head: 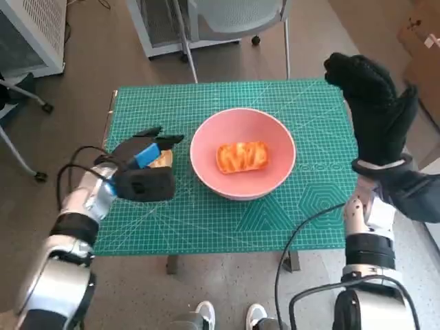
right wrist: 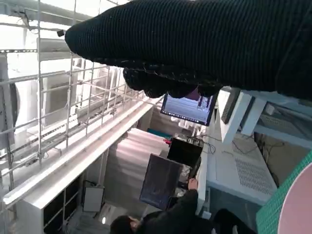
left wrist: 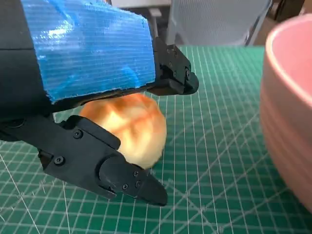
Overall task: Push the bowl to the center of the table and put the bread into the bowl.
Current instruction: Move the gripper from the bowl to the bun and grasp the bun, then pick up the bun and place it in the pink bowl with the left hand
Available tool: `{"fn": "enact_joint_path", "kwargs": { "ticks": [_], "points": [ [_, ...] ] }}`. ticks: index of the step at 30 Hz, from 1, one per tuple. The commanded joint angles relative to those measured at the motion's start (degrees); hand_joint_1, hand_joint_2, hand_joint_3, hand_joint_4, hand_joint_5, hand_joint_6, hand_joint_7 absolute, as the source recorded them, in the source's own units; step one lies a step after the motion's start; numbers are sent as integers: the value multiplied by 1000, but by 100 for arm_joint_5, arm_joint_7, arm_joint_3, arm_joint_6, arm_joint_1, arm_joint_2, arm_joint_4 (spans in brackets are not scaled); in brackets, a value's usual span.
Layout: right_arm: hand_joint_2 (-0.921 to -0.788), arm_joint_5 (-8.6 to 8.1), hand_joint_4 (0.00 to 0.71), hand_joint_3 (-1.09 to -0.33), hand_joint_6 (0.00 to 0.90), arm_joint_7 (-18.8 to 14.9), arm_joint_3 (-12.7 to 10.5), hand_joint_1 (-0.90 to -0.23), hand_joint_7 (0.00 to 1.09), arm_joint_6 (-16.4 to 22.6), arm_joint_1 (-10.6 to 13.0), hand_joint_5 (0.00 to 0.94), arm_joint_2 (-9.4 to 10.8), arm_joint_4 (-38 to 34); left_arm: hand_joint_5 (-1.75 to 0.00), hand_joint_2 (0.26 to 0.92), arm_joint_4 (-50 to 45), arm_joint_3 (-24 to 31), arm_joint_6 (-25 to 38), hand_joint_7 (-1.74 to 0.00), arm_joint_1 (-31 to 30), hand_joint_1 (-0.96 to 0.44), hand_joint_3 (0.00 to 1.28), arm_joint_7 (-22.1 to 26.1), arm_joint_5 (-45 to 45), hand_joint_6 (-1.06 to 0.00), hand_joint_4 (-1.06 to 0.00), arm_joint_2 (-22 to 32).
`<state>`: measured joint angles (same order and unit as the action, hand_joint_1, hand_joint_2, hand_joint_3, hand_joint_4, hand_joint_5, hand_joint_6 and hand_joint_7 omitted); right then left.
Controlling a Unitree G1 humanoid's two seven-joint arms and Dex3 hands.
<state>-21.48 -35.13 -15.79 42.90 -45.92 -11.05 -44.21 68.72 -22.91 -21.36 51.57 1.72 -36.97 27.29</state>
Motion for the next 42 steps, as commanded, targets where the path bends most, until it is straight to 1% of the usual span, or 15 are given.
{"fn": "enact_joint_path", "kwargs": {
  "ticks": [1,6,11,12,14,15,16,17,18,19,20,23,32,39,42],
  "points": [
    [-921,64,254,-626,358,56,-4,-609,1,-12,142,0,-60,-12,-14,796,176,-250,223,-10,202,-23,6,-194,-244,-327,-140,-36],
    [-921,90,253,-627,359,87,2,-604,2,-15,176,0,-62,48,-27,859,237,-584,436,-29,261,79,25,-580,-579,-410,-262,-70],
    [-921,89,253,-628,359,108,9,-604,2,-45,194,0,-59,95,-33,910,333,-871,559,-46,313,118,51,-878,-849,-552,-434,-102],
    [-921,89,253,-628,359,113,11,-604,2,-51,203,0,-57,110,-44,914,349,-939,581,-57,325,123,69,-933,-914,-590,-479,-102],
    [-921,88,252,-629,359,119,14,-607,2,-57,215,0,-56,128,-70,918,372,-1017,593,-81,339,128,106,-1000,-986,-692,-624,-92],
    [-921,87,252,-629,359,121,16,-608,2,-60,219,0,-56,135,-327,919,380,-1045,593,-92,345,173,123,-1023,-1006,-721,-608,-86],
    [-921,84,252,-629,358,123,19,-609,2,-69,228,0,-55,153,-720,920,374,-1071,575,-108,349,237,166,-1040,-1021,-763,-566,-61],
    [-921,77,252,-630,358,124,23,-610,1,-84,239,0,-52,180,-918,920,360,-1088,552,-538,357,153,170,-1046,-1030,-657,-578,-33],
    [-921,73,252,-630,358,126,27,-610,1,-95,247,0,-50,201,-988,920,352,-1098,536,-689,363,123,170,-1050,-1034,-623,-581,-15],
    [-921,72,252,-631,358,130,31,-611,1,-104,253,0,-48,216,-1088,921,350,-1107,526,-907,368,80,171,-1054,-1034,-575,-586,-3],
    [-921,71,252,-631,358,135,36,-611,1,-113,262,0,-44,239,-1153,920,340,-1100,509,-1046,376,52,171,-1043,-1019,-544,-589,15],
    [-921,73,250,-631,357,148,46,-618,1,-131,281,0,-36,283,-1222,921,266,-1049,433,-1181,402,19,152,-1009,-950,-544,-597,92],
    [-921,44,249,-631,363,123,51,-622,4,-147,302,0,-17,297,-1251,921,-273,-666,222,-1209,449,3,126,-781,-573,-576,-610,360],
    [-921,30,249,-630,364,119,49,-622,4,-172,278,0,0,272,-1217,921,-1470,-278,205,-1225,276,3,116,-573,-339,-591,-616,698],
    [-921,18,250,-630,364,107,50,-622,4,-180,266,1,16,257,-1206,921,-2253,-59,277,-1220,125,2,110,-514,-276,-595,-626,850]
  ]
}}
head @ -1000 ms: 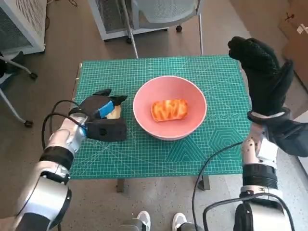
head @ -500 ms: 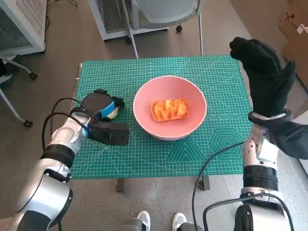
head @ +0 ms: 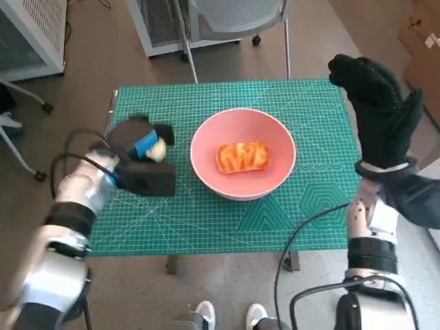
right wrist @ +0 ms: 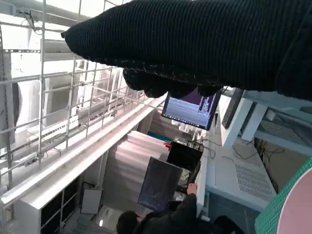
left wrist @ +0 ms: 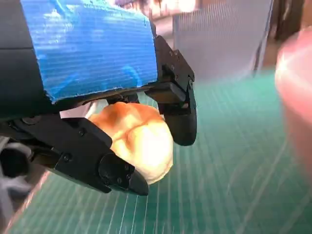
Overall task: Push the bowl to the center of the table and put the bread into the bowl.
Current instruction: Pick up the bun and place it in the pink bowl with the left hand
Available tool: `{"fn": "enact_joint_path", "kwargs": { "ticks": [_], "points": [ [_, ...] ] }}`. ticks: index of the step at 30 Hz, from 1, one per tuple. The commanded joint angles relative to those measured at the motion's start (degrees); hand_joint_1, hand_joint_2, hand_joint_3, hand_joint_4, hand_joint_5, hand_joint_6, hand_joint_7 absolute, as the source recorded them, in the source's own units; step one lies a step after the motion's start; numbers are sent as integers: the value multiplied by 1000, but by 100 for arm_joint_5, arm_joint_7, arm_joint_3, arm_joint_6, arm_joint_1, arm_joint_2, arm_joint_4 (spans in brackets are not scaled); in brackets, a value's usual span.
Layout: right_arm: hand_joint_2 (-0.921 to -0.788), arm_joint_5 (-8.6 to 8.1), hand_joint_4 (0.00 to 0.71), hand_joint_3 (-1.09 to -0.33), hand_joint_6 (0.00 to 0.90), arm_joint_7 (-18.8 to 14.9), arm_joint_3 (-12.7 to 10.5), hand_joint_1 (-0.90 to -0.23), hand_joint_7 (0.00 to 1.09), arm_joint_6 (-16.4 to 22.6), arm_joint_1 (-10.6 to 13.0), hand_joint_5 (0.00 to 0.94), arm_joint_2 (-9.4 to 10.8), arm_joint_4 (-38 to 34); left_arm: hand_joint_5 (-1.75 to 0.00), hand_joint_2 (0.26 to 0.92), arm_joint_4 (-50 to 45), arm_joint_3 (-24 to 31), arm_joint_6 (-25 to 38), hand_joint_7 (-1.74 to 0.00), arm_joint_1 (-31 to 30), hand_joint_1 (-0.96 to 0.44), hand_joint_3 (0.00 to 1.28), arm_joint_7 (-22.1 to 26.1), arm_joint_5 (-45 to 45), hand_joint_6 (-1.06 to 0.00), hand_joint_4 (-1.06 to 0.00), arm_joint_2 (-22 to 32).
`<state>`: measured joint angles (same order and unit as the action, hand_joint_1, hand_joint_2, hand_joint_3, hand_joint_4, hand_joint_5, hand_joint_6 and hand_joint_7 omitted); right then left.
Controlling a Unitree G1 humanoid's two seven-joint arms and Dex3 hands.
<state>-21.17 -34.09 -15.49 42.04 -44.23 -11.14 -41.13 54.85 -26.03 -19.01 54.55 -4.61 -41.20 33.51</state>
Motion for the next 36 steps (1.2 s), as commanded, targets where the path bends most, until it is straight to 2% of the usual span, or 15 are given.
{"fn": "enact_joint_path", "kwargs": {
  "ticks": [1,8,16,22,27,36],
  "points": [
    [-921,-15,251,-630,364,1,20,-622,4,-95,95,1,27,-53,-1202,921,-1036,300,71,-1217,-217,2,107,144,160,-597,-631,256],
    [-921,-41,253,-625,372,-14,17,-623,7,-115,94,1,47,-47,-1184,920,-2715,774,346,-1169,-559,2,80,437,334,-636,-653,351],
    [-921,-93,255,-620,382,-56,-1,-623,12,-142,96,2,49,-59,-1175,920,-3671,1021,345,-1112,-584,3,53,697,491,-683,-666,151],
    [-921,-101,257,-618,386,-41,15,-623,13,-136,119,2,58,-20,-1153,920,-3652,988,90,-1113,-444,3,46,677,545,-692,-675,-106],
    [-921,-111,258,-618,387,-34,21,-617,13,-134,132,2,63,-10,-1164,920,-3382,834,-144,-1178,-278,3,77,615,505,-655,-641,-455],
    [-921,-100,261,-598,391,27,34,-628,14,-171,239,3,88,149,-1232,921,-2481,333,-436,-1247,84,2,132,755,319,-594,-575,-1073]
  ]
}}
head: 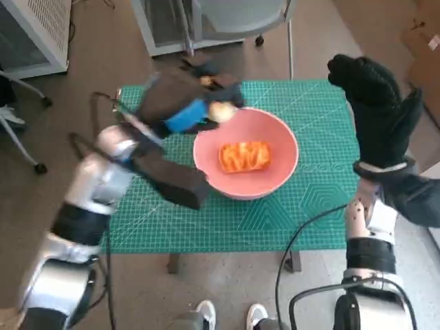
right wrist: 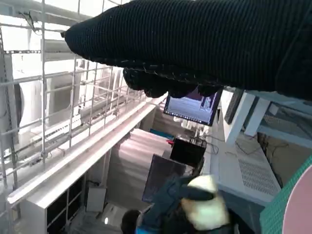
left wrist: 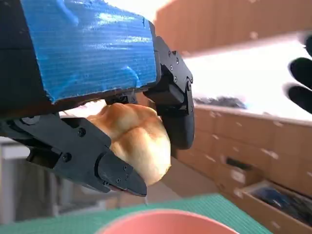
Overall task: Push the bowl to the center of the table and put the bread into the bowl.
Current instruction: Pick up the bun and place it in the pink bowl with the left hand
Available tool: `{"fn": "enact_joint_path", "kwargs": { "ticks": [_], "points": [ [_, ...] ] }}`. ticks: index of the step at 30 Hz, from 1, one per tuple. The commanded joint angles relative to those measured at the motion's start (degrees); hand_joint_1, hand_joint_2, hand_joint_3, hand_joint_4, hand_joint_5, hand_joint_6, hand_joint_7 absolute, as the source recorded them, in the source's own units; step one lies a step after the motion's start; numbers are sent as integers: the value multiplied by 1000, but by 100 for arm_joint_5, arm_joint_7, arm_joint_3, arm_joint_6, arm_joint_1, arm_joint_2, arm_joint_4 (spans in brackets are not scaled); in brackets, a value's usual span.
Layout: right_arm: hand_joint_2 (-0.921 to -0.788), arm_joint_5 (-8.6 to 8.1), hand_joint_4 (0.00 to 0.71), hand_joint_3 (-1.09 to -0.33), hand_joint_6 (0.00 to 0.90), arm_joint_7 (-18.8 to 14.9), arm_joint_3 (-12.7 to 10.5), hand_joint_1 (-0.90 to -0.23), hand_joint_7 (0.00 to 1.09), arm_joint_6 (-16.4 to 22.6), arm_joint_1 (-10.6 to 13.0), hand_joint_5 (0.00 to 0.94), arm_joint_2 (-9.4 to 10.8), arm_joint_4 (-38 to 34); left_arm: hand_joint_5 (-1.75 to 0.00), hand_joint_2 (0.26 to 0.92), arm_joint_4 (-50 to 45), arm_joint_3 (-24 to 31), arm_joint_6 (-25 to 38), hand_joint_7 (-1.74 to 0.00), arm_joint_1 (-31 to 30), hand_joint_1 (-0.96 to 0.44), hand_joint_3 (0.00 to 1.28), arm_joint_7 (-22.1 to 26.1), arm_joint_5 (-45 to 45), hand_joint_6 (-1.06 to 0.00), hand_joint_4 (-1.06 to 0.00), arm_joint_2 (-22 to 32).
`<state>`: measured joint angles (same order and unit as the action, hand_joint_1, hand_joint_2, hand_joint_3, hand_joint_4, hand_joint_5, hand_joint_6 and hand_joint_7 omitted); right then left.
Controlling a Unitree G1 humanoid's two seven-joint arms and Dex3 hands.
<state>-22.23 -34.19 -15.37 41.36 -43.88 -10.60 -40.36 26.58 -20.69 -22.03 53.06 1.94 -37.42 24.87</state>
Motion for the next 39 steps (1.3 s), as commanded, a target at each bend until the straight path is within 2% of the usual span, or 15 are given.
{"fn": "enact_joint_path", "kwargs": {
  "ticks": [1,9,12,13,15,17,19,23,28,36,39],
  "points": [
    [-921,12,261,-597,391,46,23,-629,14,-106,219,3,33,97,-1236,921,462,-238,-191,-1250,266,1,135,116,-57,-592,-571,-256],
    [-921,55,262,-594,392,141,13,-629,13,-132,344,3,-9,294,-1276,921,1385,-468,-453,-1271,511,1,159,269,-20,-567,-538,-559],
    [-921,65,262,-594,392,175,16,-629,13,-142,382,2,-18,355,-1379,921,1574,-489,-419,-1354,542,1,240,417,14,-486,-435,-602],
    [-921,68,262,-594,392,186,19,-629,13,-146,394,2,-18,373,-1257,901,1607,-490,-410,-1244,541,3,233,455,19,-444,-390,-603],
    [-921,79,261,-594,392,215,18,-629,13,-145,420,1,-24,407,-711,867,1638,-497,-317,-792,523,-12,148,577,8,-385,-327,-599],
    [-921,99,260,-594,391,248,17,-629,12,-130,441,1,-32,424,-410,861,1644,-527,-178,-573,513,-28,86,661,-59,-368,-319,-594],
    [-921,120,262,-593,391,281,18,-628,12,-115,459,2,-40,436,-168,813,1637,-565,-37,-382,506,-137,41,726,-134,-268,-201,-589],
    [-921,171,263,-592,391,335,22,-625,11,-88,475,2,-39,441,-35,785,1744,-702,44,-261,539,-294,14,558,-367,-194,-117,-557],
    [-921,199,263,-592,391,375,32,-623,11,-95,461,2,-43,440,-6,784,1974,-714,-113,-223,548,-396,9,380,-396,-158,-94,-565],
    [-921,229,263,-591,390,425,36,-624,10,-129,435,1,-41,461,0,790,2209,-689,-244,-212,499,-456,7,190,-342,-150,-74,-556],
    [-921,225,263,-590,391,427,43,-627,10,-143,434,1,-25,477,0,792,2257,-528,-367,-212,429,-463,6,240,-92,-151,-69,-532]
  ]
}}
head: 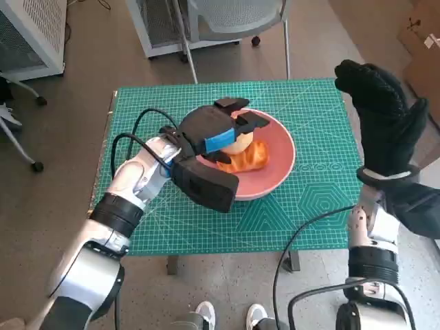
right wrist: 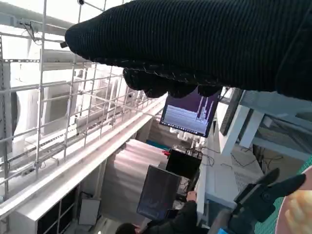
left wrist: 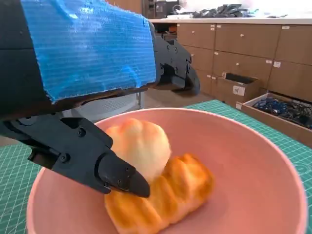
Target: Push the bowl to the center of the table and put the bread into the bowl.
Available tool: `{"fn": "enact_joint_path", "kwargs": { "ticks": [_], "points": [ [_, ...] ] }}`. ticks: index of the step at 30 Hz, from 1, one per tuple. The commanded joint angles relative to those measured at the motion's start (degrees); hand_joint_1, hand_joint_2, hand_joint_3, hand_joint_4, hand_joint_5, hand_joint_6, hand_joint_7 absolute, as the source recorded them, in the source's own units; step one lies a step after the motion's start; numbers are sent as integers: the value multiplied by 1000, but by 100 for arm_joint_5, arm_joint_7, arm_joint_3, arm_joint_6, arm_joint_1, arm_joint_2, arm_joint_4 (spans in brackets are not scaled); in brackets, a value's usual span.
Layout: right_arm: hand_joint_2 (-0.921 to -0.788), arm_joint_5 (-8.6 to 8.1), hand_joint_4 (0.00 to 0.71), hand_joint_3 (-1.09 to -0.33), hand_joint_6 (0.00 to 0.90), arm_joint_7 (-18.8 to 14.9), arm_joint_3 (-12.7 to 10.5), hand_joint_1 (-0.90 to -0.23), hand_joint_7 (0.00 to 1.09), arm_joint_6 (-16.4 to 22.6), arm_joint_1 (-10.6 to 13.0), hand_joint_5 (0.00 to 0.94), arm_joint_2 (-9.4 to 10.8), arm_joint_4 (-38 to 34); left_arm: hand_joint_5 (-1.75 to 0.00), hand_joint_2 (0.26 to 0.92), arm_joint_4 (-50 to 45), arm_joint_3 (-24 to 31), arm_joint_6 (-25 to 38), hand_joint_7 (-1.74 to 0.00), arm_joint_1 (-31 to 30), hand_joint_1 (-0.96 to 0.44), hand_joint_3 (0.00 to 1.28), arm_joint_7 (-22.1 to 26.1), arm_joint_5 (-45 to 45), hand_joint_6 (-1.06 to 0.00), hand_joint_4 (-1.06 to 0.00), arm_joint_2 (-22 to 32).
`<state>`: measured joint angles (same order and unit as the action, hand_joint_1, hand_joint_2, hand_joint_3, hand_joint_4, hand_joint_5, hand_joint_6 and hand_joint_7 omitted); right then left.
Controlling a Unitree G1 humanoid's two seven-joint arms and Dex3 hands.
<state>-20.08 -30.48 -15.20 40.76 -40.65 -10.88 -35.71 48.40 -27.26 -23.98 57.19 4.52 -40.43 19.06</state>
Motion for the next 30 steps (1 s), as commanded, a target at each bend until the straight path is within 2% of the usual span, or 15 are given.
{"fn": "enact_joint_path", "kwargs": {
  "ticks": [1,6,10,15,21,24,30],
  "points": [
    [-921,10,263,-590,391,58,28,-628,10,-86,112,1,5,15,0,793,84,145,-190,-212,10,-464,6,-13,239,-151,-67,52],
    [-921,-5,264,-589,391,50,41,-631,10,-90,112,1,31,8,0,797,235,469,-461,-216,-86,-492,6,92,766,-146,-54,61],
    [-921,-7,265,-589,391,56,60,-633,9,-67,110,2,68,-1,0,800,258,1037,-544,-223,-370,-515,5,242,1619,-143,-48,-87],
    [-921,19,265,-590,387,82,99,-635,7,-65,77,1,108,-11,0,790,-40,1803,-498,-204,-826,-466,2,680,2909,-144,-35,-365],
    [-921,26,263,-590,386,112,128,-636,6,-80,74,0,120,42,-1,792,-419,2196,-557,-158,-1149,-416,3,972,3596,-171,-33,-499],
    [-921,17,264,-589,389,121,141,-636,7,-99,70,0,128,80,-2,812,-673,2435,-660,-146,-1359,-399,11,1147,4025,-176,-37,-600],
    [-921,4,264,-587,395,116,167,-634,10,-123,16,1,121,73,0,875,-1742,2841,-478,-122,-1948,-421,37,1480,5018,-143,-15,-898]
  ]
}}
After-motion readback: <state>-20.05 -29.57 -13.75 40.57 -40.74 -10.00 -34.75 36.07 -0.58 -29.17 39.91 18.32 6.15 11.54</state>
